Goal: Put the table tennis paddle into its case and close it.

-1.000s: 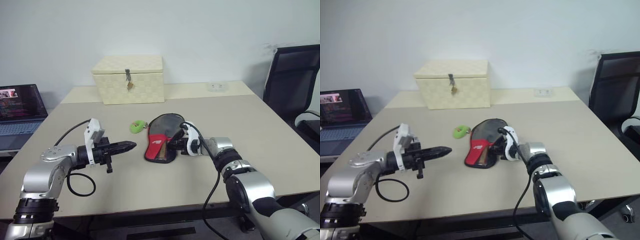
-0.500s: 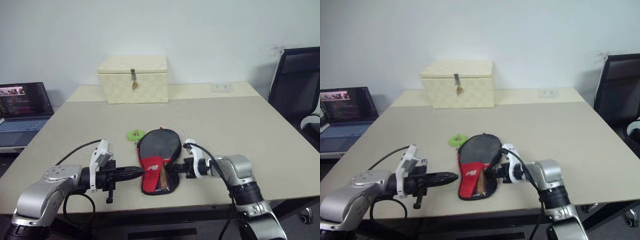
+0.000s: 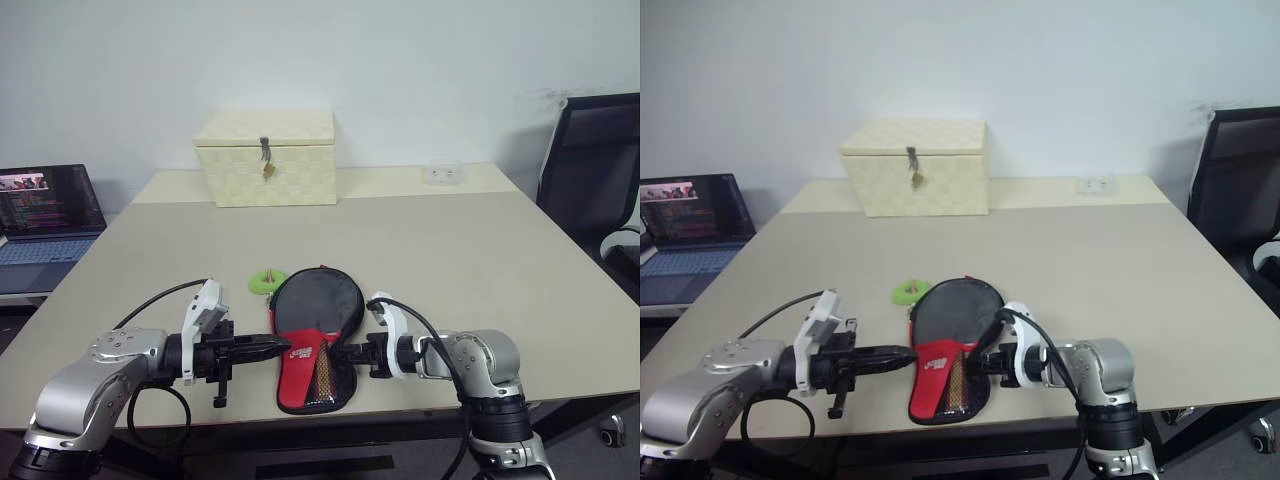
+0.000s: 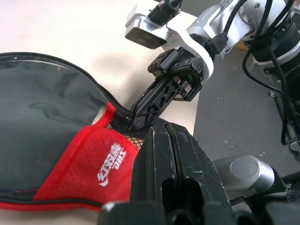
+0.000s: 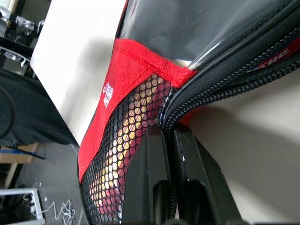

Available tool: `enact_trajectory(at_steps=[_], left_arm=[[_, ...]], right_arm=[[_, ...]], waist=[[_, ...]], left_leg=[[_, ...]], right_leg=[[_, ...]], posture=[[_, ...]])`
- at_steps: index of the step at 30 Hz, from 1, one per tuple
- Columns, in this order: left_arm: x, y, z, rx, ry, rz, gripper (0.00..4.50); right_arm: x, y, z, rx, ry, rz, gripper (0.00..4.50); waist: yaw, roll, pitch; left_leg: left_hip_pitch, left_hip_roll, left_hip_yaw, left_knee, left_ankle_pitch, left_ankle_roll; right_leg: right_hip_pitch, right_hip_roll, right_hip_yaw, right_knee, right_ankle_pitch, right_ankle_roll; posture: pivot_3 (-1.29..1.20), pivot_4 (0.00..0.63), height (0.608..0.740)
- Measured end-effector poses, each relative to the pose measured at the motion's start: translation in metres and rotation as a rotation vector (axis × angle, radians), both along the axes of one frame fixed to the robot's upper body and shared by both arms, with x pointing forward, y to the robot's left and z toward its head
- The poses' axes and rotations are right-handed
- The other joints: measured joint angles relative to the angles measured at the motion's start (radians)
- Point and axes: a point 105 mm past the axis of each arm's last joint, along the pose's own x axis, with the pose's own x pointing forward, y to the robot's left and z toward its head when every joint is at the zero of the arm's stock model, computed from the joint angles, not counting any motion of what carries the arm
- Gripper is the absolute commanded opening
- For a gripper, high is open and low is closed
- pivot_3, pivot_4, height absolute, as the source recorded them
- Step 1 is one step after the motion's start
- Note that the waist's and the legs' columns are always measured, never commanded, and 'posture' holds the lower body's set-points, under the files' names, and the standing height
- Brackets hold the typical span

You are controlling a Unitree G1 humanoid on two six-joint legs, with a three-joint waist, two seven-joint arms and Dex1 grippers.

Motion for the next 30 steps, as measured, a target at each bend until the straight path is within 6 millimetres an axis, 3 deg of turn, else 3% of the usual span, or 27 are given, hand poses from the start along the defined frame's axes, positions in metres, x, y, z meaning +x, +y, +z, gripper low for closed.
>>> enact_trajectory(at_steps=[3, 4, 5, 11, 16, 18, 21, 22, 25, 30], left_arm=[[0.000, 0.000, 0.000, 0.001, -0.002, 0.001, 0.00], [0.000, 0.000, 0.000, 0.001, -0.002, 0.001, 0.00], [0.000, 0.000, 0.000, 0.001, -0.002, 0.001, 0.00], [0.001, 0.001, 0.000, 0.009, -0.018, 0.009, 0.00], [0.006, 0.010, -0.002, 0.022, -0.026, 0.071, 0.00], [0.015, 0.022, 0.000, 0.032, -0.064, 0.149, 0.00], [0.033, 0.041, 0.003, 0.059, -0.131, 0.284, 0.00], [0.038, 0.044, 0.004, 0.059, -0.150, 0.319, 0.18], [0.050, 0.051, 0.004, 0.071, -0.180, 0.399, 0.93], [0.069, 0.058, -0.003, 0.090, -0.183, 0.506, 2.65]], right_arm=[[0.000, -0.003, -0.003, -0.009, -0.001, -0.009, 0.01], [0.000, -0.004, -0.004, -0.011, -0.001, -0.015, 0.52], [0.001, -0.007, -0.005, -0.023, -0.004, -0.022, 0.69], [0.000, -0.026, 0.002, -0.119, -0.124, -0.001, 2.70], [-0.023, -0.031, 0.033, -0.004, -0.204, 0.129, 4.43], [-0.030, -0.032, 0.047, 0.045, -0.249, 0.190, 4.47], [-0.024, -0.031, 0.072, 0.100, -0.356, 0.227, 4.47], [-0.020, -0.027, 0.080, 0.109, -0.405, 0.242, 4.49], [0.004, -0.004, 0.087, 0.086, -0.490, 0.250, 4.50], [0.033, 0.021, 0.061, -0.006, -0.512, 0.209, 4.50]], waist=[[0.000, 0.000, 0.000], [0.000, 0.000, 0.000], [0.000, 0.000, 0.000], [0.003, 0.000, 0.000], [0.002, 0.000, 0.000], [0.002, 0.000, 0.000], [0.003, 0.000, 0.000], [0.002, 0.000, 0.000], [0.001, 0.000, 0.000], [0.006, -0.001, 0.000]], left_leg=[[0.000, 0.000, 0.000, 0.000, 0.000, 0.000], [0.000, 0.000, 0.001, 0.000, 0.000, 0.000], [0.000, 0.000, 0.001, -0.001, 0.000, 0.000], [0.000, -0.001, 0.001, -0.003, 0.000, 0.000], [0.000, 0.001, -0.001, -0.007, 0.000, 0.000], [0.000, 0.001, -0.001, -0.007, 0.000, 0.000], [0.000, 0.000, 0.000, -0.007, 0.000, 0.000], [0.000, 0.000, 0.001, -0.006, 0.000, 0.000], [0.001, 0.000, 0.002, -0.006, 0.000, 0.000], [-0.003, 0.000, 0.001, -0.006, 0.000, 0.000]], right_leg=[[0.000, 0.000, 0.000, -0.001, 0.000, 0.000], [0.000, 0.000, 0.000, -0.001, 0.000, 0.000], [0.000, 0.000, 0.000, -0.001, 0.000, 0.000], [0.001, 0.000, 0.000, -0.005, -0.001, 0.002], [0.001, 0.000, 0.000, -0.008, -0.001, 0.001], [0.001, 0.000, -0.001, -0.009, -0.001, 0.001], [0.001, 0.000, -0.001, -0.009, -0.001, 0.002], [0.001, 0.000, -0.001, -0.009, -0.001, 0.002], [0.001, 0.000, -0.001, -0.009, 0.000, 0.002], [0.000, -0.001, -0.002, -0.010, 0.001, 0.000]], posture=[[0.00, 0.150, 0.740], [0.00, 0.150, 0.740], [0.00, 0.150, 0.740], [0.00, 0.150, 0.740], [0.00, 0.150, 0.740], [0.00, 0.150, 0.740], [0.00, 0.150, 0.740], [0.00, 0.150, 0.740], [0.00, 0.150, 0.740], [0.00, 0.150, 0.740]])
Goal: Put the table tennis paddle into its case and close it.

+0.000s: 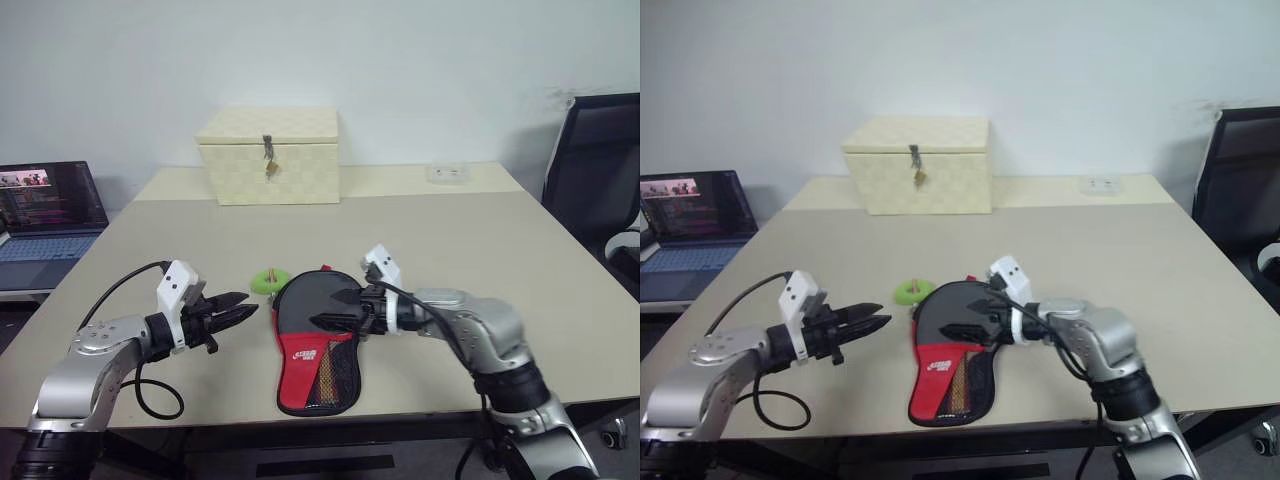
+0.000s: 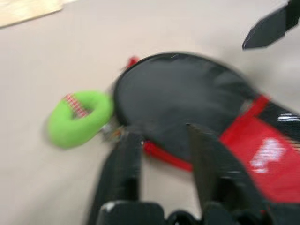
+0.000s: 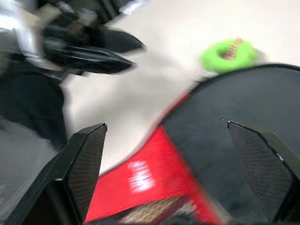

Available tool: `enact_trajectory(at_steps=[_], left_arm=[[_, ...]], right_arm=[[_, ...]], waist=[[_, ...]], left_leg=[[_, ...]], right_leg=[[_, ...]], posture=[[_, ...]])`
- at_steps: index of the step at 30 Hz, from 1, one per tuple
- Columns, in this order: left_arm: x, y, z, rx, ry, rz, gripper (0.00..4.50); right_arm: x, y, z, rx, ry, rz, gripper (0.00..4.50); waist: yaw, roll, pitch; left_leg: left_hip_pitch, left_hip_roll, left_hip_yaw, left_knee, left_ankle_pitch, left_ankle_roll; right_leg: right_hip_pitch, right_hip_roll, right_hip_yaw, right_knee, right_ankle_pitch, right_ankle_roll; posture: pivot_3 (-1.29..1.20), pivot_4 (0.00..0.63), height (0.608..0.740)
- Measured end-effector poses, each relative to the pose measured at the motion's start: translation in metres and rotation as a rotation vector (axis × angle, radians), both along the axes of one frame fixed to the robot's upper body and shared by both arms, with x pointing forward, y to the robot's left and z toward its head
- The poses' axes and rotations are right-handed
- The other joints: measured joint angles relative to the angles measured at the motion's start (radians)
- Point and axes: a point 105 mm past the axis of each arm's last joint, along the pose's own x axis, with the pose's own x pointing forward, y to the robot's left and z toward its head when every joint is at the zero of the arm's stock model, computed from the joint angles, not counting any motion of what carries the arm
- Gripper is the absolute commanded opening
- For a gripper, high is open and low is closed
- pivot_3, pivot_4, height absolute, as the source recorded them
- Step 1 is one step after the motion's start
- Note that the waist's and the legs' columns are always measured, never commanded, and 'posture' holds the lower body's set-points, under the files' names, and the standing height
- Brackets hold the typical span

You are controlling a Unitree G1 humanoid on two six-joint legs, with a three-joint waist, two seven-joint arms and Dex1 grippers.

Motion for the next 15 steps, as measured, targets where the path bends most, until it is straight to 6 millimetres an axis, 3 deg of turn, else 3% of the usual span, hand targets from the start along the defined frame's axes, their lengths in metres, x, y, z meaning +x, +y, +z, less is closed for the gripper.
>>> enact_trajectory(at_steps=[5, 10, 15], left_arm=[[0.024, 0.016, 0.002, 0.015, -0.010, 0.133, 4.42], [0.047, 0.028, 0.001, -0.002, 0.012, 0.220, 4.47], [0.070, 0.017, -0.010, -0.024, 0.078, 0.211, 4.47]], right_arm=[[0.002, 0.011, -0.006, -0.020, -0.036, 0.003, 4.50], [0.000, 0.009, -0.013, -0.026, -0.019, -0.002, 4.50], [0.002, 0.008, -0.014, -0.038, -0.031, -0.023, 4.50]], waist=[[0.016, 0.000, 0.000], [0.023, 0.000, 0.000], [0.028, -0.001, 0.000]], left_leg=[[-0.001, 0.000, -0.002, 0.000, 0.000, 0.000], [0.000, -0.001, -0.002, 0.001, 0.000, 0.000], [0.000, -0.001, -0.002, 0.001, 0.000, 0.000]], right_leg=[[0.000, -0.001, -0.001, 0.000, 0.000, 0.000], [0.000, -0.001, -0.003, 0.001, 0.000, 0.000], [0.000, -0.001, -0.003, 0.001, 0.000, 0.000]], posture=[[0.00, 0.150, 0.740], [0.00, 0.150, 0.740], [0.00, 0.150, 0.740]])
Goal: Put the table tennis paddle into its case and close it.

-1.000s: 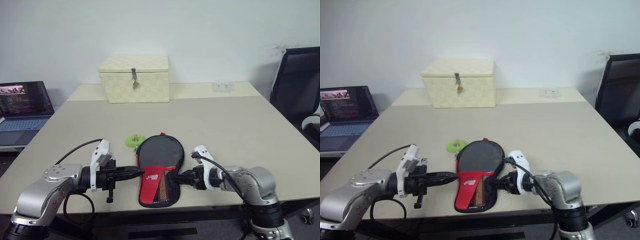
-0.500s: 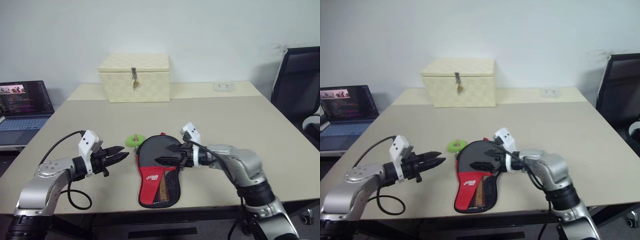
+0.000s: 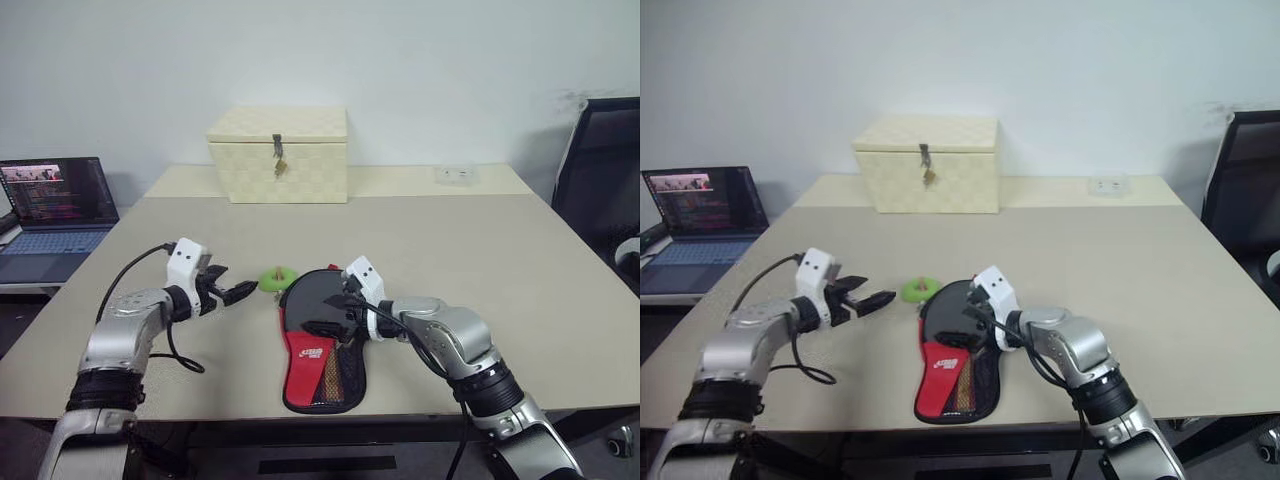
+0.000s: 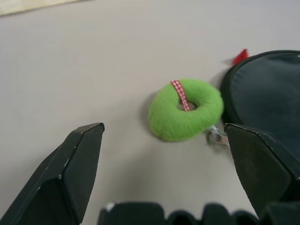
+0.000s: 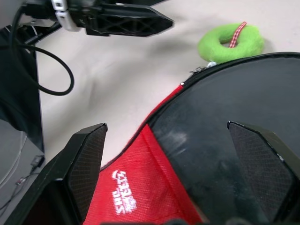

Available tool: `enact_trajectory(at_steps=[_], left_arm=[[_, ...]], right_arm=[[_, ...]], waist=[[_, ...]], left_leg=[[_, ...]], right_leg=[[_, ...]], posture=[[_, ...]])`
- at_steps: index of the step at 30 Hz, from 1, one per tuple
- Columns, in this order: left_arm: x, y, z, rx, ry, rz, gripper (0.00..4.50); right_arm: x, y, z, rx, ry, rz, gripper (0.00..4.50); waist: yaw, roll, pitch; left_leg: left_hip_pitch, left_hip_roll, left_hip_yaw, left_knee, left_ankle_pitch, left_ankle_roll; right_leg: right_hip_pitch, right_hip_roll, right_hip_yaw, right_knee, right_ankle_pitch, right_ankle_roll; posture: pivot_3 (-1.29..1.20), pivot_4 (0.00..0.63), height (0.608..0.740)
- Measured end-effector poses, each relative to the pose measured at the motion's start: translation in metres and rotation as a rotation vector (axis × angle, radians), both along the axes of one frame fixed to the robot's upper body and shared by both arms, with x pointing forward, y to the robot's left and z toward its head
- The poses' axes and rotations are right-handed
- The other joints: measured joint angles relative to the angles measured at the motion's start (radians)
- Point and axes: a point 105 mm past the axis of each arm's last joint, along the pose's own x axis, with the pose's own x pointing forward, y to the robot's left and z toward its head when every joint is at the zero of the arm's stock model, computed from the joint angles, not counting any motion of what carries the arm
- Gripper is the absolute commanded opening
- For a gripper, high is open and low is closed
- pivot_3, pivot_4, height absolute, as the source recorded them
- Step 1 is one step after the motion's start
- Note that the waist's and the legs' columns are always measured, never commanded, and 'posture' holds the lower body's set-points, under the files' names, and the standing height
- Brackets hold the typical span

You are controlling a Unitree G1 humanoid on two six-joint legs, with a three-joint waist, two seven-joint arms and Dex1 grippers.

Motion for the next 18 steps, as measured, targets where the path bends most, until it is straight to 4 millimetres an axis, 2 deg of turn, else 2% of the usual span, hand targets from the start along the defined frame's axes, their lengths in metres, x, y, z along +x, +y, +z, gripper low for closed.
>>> enact_trajectory(at_steps=[3, 6, 11, 17, 18], left_arm=[[0.019, -0.012, -0.008, -0.003, 0.056, -0.014, 4.47], [0.030, -0.020, -0.014, 0.031, 0.097, -0.032, 4.47], [0.035, -0.027, -0.029, 0.075, 0.152, -0.045, 4.47], [0.038, -0.033, -0.031, 0.099, 0.150, -0.054, 4.47], [0.039, -0.033, -0.031, 0.100, 0.149, -0.051, 4.31]], right_arm=[[0.002, 0.001, 0.000, -0.006, -0.009, -0.025, 4.50], [0.005, 0.000, -0.001, -0.020, -0.020, -0.052, 4.50], [0.007, -0.003, -0.002, -0.032, -0.019, -0.072, 4.50], [0.009, -0.005, -0.002, -0.036, -0.020, -0.091, 4.50], [0.009, -0.005, -0.003, -0.037, -0.020, -0.093, 4.50]], waist=[[0.004, 0.000, 0.000], [0.000, 0.000, 0.000], [-0.003, 0.000, 0.000], [-0.002, 0.000, 0.000], [-0.001, 0.000, 0.000]], left_leg=[[0.000, -0.001, 0.001, 0.000, 0.000, 0.000], [-0.001, -0.001, 0.002, 0.000, 0.000, 0.000], [-0.001, -0.001, 0.002, 0.000, 0.000, 0.000], [-0.001, -0.001, 0.001, 0.001, 0.000, 0.000], [-0.001, -0.001, 0.001, 0.001, 0.000, 0.000]], right_leg=[[0.000, 0.001, -0.001, 0.000, 0.000, 0.000], [0.000, 0.001, 0.000, 0.000, 0.000, 0.000], [-0.001, 0.001, 0.000, 0.000, 0.000, 0.000], [-0.001, 0.001, 0.000, 0.001, 0.000, 0.000], [-0.001, 0.001, 0.000, 0.001, 0.000, 0.000]], posture=[[0.00, 0.150, 0.740], [0.00, 0.150, 0.740], [0.00, 0.150, 0.740], [0.00, 0.150, 0.740], [0.00, 0.150, 0.740]])
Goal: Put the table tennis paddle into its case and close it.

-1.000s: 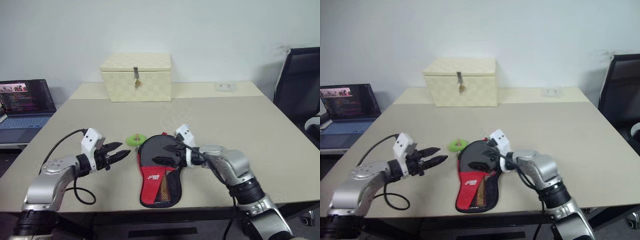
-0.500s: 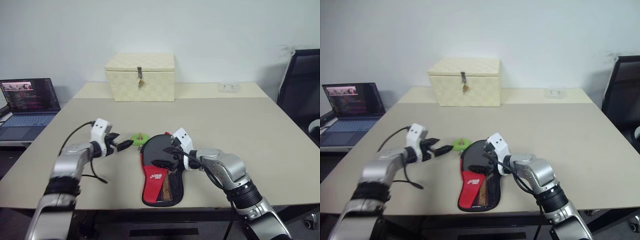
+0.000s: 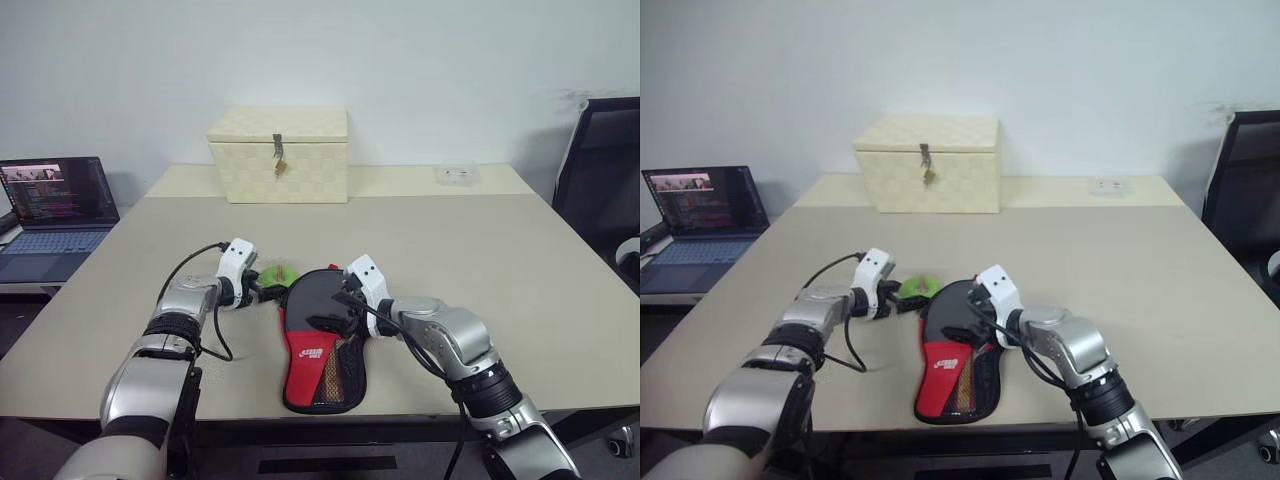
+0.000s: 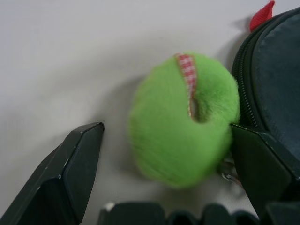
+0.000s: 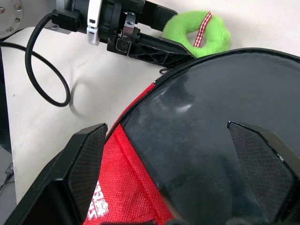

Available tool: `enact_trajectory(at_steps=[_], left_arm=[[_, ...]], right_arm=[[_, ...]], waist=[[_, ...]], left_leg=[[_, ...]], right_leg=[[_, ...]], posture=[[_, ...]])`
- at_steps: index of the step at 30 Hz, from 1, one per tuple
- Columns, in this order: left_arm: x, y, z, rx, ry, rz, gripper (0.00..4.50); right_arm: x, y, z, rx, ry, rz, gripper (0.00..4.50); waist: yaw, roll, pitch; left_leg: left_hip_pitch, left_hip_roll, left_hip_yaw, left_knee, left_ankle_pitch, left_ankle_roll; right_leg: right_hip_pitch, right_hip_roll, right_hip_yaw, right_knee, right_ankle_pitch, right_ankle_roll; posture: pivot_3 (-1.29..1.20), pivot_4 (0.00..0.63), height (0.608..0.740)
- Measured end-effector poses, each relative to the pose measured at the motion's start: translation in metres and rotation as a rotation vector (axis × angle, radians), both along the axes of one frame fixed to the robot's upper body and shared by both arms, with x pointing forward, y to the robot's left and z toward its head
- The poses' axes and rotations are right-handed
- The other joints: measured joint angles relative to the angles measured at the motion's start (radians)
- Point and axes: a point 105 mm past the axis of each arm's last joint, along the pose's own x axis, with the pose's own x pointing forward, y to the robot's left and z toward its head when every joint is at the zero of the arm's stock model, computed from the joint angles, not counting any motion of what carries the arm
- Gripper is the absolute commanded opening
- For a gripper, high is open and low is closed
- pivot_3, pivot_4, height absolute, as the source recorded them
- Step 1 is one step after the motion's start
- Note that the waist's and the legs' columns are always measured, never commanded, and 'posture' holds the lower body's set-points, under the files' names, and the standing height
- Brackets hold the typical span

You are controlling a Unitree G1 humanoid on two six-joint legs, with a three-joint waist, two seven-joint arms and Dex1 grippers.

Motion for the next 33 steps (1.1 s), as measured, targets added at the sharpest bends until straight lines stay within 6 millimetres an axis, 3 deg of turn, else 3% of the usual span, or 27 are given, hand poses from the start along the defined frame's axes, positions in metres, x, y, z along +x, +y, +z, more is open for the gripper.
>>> enact_trajectory(at_steps=[3, 10, 13, 18, 33], left_arm=[[0.001, 0.001, 0.000, -0.002, -0.007, 0.016, 3.62], [0.001, -0.003, -0.002, -0.019, -0.008, 0.011, 1.12], [0.001, -0.003, -0.002, -0.020, -0.007, 0.011, 0.13], [0.001, -0.002, -0.002, -0.022, -0.008, 0.016, 0.02], [0.010, -0.010, -0.001, 0.009, -0.038, 0.062, 0.02]], right_arm=[[0.000, 0.000, 0.000, -0.001, -0.003, -0.002, 4.50], [0.008, 0.000, 0.004, -0.028, -0.068, -0.028, 4.50], [0.011, 0.002, -0.004, -0.060, -0.079, -0.035, 4.50], [0.017, 0.000, -0.020, -0.142, -0.104, -0.049, 4.50], [0.010, 0.002, -0.037, -0.240, -0.201, -0.004, 4.50]], waist=[[0.000, 0.000, 0.000], [-0.005, 0.000, 0.000], [-0.007, 0.000, 0.000], [-0.008, 0.000, 0.000], [-0.004, -0.001, -0.001]], left_leg=[[0.000, 0.000, 0.000, 0.000, 0.000, 0.000], [0.002, 0.000, 0.001, 0.000, 0.000, 0.000], [0.003, 0.000, 0.001, 0.001, 0.000, 0.000], [0.003, 0.000, 0.001, 0.001, 0.000, -0.001], [0.003, -0.001, 0.000, 0.005, 0.001, -0.001]], right_leg=[[0.000, 0.000, 0.000, 0.000, 0.000, 0.000], [0.000, 0.000, 0.001, 0.002, 0.000, 0.000], [0.000, 0.000, 0.001, 0.004, 0.000, 0.000], [0.000, 0.001, 0.001, 0.006, 0.000, 0.000], [0.001, 0.001, 0.000, 0.008, 0.000, 0.000]], posture=[[0.00, 0.150, 0.740], [0.00, 0.150, 0.740], [0.00, 0.150, 0.740], [0.00, 0.150, 0.740], [0.00, 0.150, 0.740]])
